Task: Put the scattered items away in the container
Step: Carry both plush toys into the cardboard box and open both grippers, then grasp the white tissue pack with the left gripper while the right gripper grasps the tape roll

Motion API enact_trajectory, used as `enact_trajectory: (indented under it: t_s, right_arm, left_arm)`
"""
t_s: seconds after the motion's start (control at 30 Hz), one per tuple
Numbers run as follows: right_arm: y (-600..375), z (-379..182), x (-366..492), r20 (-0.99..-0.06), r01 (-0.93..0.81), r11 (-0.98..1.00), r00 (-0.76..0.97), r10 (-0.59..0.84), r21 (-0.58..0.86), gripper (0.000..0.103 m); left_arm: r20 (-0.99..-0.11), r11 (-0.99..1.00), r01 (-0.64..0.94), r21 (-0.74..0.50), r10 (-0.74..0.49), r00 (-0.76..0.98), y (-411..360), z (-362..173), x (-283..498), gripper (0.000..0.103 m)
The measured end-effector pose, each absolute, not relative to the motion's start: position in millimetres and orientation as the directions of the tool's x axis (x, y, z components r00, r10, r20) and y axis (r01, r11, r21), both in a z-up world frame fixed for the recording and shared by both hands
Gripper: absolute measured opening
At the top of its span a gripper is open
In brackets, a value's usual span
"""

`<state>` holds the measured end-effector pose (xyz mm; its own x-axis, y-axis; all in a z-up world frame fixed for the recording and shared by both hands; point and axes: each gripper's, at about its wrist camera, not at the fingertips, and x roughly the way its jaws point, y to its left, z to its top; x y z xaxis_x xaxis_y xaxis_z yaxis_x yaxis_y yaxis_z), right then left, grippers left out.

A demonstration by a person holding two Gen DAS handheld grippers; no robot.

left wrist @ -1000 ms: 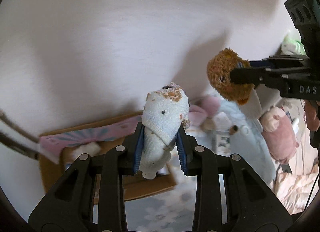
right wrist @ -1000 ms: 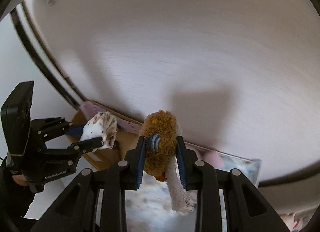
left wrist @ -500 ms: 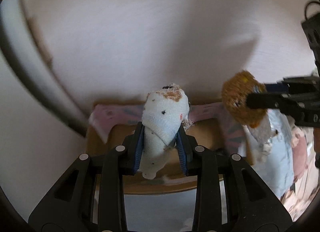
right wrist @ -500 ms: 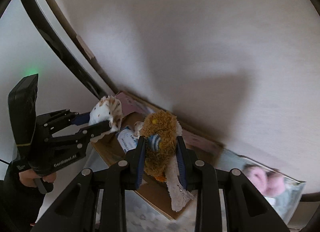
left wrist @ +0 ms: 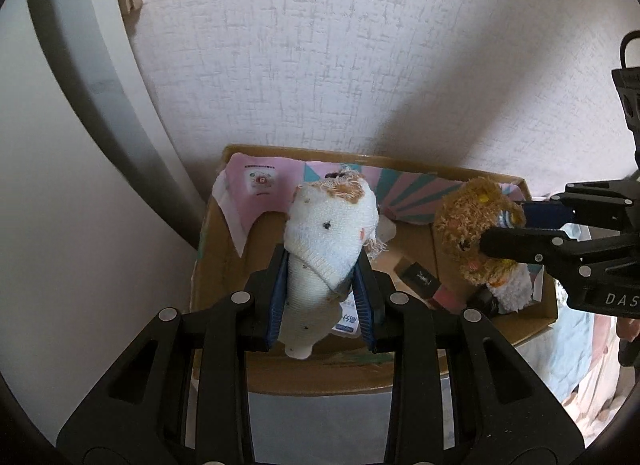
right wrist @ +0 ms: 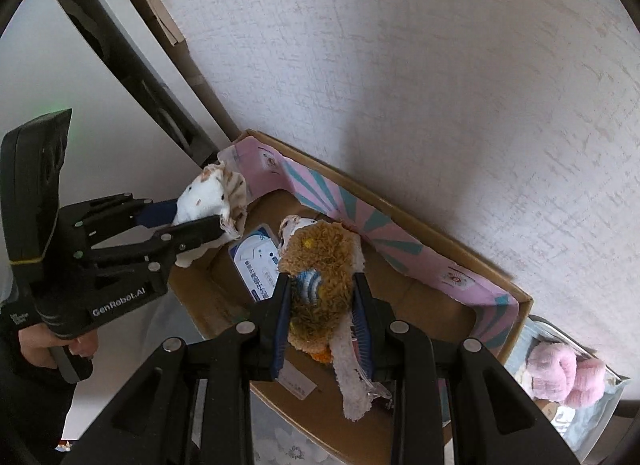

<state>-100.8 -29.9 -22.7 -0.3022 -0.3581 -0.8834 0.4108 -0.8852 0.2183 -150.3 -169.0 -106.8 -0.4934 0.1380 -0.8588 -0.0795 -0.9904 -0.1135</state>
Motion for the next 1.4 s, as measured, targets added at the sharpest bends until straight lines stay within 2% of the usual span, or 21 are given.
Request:
enact_trajectory:
  t_s: [0.13, 0.2, 0.27, 0.33, 0.37, 0.4, 0.77, 1.07, 1.4]
  right_arm:
    - [-39, -28, -103, -0.887, 0.411, -0.888, -0.304, -0.348, 0.207, 0.027]
    - [-40, -32, -104, -0.898, 0.412, -0.892, -0.297, -0.326, 0.187, 0.035]
    - [-49, -49, -111, -0.916, 0.387, -0.907, -0.281, -0.286, 0.165, 0.066]
    - [-45, -53, -110, -0.922, 0.371, -0.915, -0.274, -0.274, 0.162, 0.071]
    - [-43, -53, -108, -0.921, 0.368, -0.915, -0.274, -0.277, 0.166, 0.071]
    - [-41, -52, -106, -0.919, 0.366, -0.915, -0.277, -0.28, 0.168, 0.071]
    - [-26, -42, -86, -0.911, 0.361, -0.924, -0.326, -0.251, 0.125, 0.073]
    - [28, 15, -55, -0.88, 0.314, -0.945, -0.421, -0.222, 0.089, 0.073]
    - [144, 50, 5, -0.862, 0.109, -0.993, -0.498, -0.089, 0.039, 0.073]
  left_arm:
    - [-0.868, -0.992, -0.087, -0.092, 0.123, -0.482, -173, -114, -152, 0.027]
    - [-0.879, -0.992, -0.089, -0.088, 0.119, -0.461, -171, -116, -150, 0.028]
    - [-0.899, -0.995, -0.072, -0.071, 0.095, -0.428, -171, -123, -152, 0.032]
    - [-0.909, -0.995, -0.056, -0.08, 0.096, -0.405, -174, -128, -151, 0.053]
    - [-0.908, -0.995, -0.051, -0.089, 0.102, -0.407, -175, -128, -151, 0.089]
    - [-0.902, -0.995, -0.044, -0.089, 0.099, -0.419, -177, -126, -149, 0.102]
    - [-0.883, -0.997, -0.038, -0.069, 0.079, -0.464, -174, -108, -142, 0.102]
    - [-0.838, -0.997, -0.079, -0.003, 0.046, -0.543, -143, -58, -120, 0.102]
    - [-0.785, -0.975, -0.221, 0.006, 0.132, -0.606, -77, -14, -111, 0.102]
